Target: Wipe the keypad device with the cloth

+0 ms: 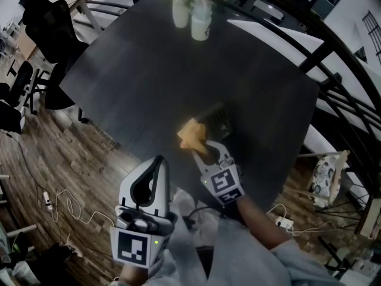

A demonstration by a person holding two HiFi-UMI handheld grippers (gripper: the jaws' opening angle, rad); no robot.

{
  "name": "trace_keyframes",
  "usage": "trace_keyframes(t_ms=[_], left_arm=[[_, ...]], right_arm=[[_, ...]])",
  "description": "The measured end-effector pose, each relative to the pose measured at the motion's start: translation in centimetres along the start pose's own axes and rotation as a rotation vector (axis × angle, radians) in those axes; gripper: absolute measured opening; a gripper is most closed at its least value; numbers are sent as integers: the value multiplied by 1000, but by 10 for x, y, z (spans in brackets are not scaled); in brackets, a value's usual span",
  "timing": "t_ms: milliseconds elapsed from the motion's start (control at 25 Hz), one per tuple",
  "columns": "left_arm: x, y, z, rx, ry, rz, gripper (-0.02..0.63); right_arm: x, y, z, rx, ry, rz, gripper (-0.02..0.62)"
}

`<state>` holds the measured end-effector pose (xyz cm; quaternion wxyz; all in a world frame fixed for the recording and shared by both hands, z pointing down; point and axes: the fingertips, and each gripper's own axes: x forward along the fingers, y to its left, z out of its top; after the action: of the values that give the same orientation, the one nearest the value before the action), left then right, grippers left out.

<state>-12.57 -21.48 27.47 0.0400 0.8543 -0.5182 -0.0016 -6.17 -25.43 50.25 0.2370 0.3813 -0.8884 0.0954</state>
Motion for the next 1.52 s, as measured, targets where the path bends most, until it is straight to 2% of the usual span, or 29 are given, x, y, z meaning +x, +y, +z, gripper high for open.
trace_keyframes(t_ms=[240,720,800,1120,1520], left_arm=[[1,-3,-1,-1,1,-8,14],[1,-10,-4,3,15,-22,14],[2,-10,-4,2,15,-22,14],[2,-8,-4,-1,17,-27,14],[1,0,-4,-5,20,-23,14]], right_arm=[[-9,-30,-22,55,35,-77,101],[-32,-113,-70,142,105,-295,101],[-33,-118,-76,175,111,-307,101],[-29,-80,-83,240,124,-254,101],[-15,2,-60,166,104,-63,101]])
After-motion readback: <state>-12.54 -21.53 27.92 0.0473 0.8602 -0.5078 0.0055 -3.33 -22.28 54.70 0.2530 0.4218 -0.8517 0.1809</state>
